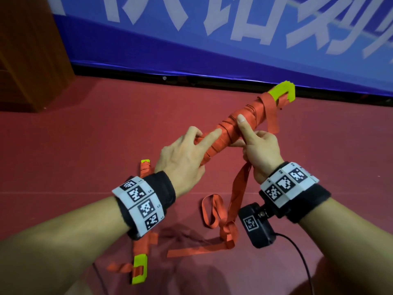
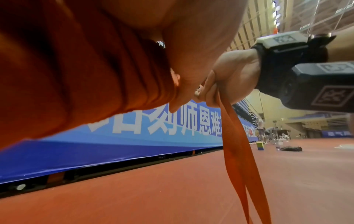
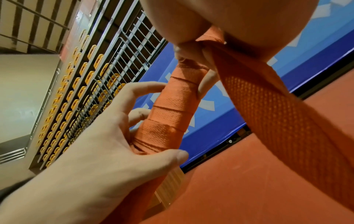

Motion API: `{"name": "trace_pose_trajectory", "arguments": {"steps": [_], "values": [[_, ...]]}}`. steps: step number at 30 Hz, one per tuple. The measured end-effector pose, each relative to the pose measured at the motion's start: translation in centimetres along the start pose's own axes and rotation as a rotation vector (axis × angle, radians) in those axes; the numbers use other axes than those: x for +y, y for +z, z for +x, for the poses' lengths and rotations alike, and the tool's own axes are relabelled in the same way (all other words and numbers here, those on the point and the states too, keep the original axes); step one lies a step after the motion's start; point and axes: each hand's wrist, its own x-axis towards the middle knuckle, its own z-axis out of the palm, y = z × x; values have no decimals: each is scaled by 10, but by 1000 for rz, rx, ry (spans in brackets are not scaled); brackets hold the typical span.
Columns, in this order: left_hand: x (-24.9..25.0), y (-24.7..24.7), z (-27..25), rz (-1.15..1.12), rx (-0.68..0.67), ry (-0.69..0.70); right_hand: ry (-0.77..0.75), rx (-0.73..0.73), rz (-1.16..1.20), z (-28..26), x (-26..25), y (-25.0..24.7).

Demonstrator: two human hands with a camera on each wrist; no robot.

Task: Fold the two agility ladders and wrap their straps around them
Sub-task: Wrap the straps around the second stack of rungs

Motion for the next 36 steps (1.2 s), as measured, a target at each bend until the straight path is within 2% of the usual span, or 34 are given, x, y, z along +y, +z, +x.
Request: {"name": "trace_pose_trajectory", "arguments": {"steps": [10, 18, 27, 32, 36], "values": [[-1, -7, 1, -162, 28, -79, -160, -89, -96, 2, 3, -12], [-8, -7, -4, -543, 76, -134, -249, -187, -10, -2, -1, -12], [-12, -7, -5, -709, 46, -158, -270, -164, -57, 4, 4, -14], [-14, -6, -2, -826, 29, -170, -254, -97, -151, 9, 6, -14], [-15, -6, 0, -912, -6, -192, -224, -149, -202, 12, 3, -13]]}}
